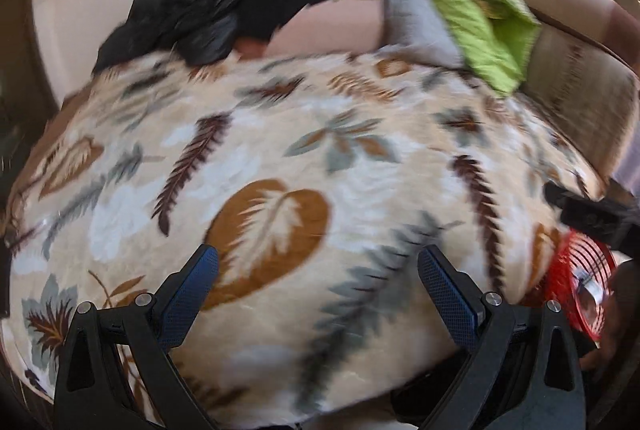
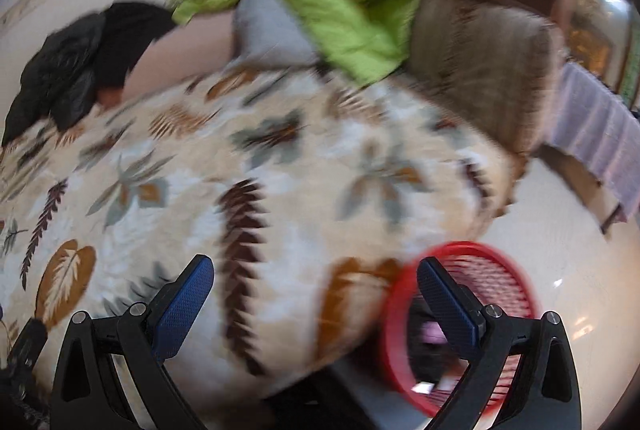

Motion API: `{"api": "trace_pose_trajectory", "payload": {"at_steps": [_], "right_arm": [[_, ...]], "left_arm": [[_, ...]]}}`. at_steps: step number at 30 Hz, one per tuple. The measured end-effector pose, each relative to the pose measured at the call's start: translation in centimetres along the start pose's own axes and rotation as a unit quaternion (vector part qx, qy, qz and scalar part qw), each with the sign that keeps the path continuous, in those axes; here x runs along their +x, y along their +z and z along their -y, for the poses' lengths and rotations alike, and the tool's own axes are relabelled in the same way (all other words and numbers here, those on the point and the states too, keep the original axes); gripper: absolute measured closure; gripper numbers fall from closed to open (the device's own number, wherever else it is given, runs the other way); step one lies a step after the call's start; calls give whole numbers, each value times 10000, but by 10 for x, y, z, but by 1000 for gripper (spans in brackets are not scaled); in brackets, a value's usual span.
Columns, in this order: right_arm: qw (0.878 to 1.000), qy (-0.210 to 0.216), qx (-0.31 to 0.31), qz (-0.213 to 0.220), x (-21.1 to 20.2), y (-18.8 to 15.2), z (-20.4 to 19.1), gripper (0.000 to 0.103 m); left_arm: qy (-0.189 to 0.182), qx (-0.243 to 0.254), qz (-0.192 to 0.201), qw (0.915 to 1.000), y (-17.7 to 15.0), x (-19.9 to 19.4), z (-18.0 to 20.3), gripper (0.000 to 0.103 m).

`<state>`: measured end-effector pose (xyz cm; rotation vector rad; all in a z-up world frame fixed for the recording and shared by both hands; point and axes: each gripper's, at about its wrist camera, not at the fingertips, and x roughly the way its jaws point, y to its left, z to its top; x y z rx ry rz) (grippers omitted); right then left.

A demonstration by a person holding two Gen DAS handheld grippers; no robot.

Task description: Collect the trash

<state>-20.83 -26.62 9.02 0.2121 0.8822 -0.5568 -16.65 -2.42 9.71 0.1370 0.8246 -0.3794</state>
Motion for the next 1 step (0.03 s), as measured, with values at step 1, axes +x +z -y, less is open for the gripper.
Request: {"api": "trace_pose_trajectory", "payload": {"at_steps": [1], "right_arm": [[9998, 29, -23, -220, 21, 6, -18, 0]], "left_arm": [[124, -29, -134, 9998, 6, 12, -7, 4]]}}
